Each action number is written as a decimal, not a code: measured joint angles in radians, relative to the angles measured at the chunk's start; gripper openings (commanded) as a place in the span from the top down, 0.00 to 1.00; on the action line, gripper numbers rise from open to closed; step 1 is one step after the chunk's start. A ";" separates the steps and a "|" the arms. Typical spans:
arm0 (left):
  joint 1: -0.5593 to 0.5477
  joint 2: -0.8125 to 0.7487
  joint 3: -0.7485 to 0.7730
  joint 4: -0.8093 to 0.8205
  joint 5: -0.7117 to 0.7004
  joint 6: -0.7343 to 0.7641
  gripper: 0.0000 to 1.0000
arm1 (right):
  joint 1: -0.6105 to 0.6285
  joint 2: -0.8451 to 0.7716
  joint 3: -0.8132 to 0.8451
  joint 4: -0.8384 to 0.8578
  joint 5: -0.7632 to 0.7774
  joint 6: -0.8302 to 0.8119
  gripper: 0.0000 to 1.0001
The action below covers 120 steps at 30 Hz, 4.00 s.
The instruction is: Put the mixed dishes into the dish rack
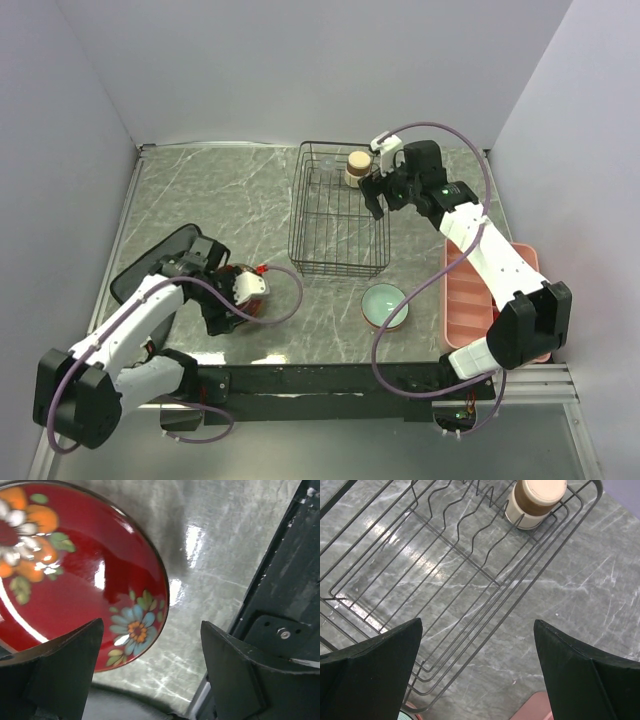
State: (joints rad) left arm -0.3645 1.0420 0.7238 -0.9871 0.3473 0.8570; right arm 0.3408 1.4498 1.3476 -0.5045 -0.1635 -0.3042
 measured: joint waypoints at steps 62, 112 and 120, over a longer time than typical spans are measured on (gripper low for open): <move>-0.134 -0.196 0.085 -0.057 -0.134 -0.221 0.99 | 0.204 0.041 -0.032 0.125 -0.421 0.675 0.00; 0.018 -0.055 0.150 0.681 -0.316 -0.841 0.30 | 0.286 -0.321 -0.396 -0.315 -0.161 0.472 0.29; 0.084 -0.156 0.137 0.677 -0.334 -0.816 0.29 | 0.386 -0.261 -0.422 -0.344 -0.037 0.627 0.39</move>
State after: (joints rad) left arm -0.2806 0.8860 0.8612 -0.3099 0.0135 0.0414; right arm 0.7273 1.1889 0.9253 -0.8482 -0.2008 0.3225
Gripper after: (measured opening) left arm 0.707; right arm 0.645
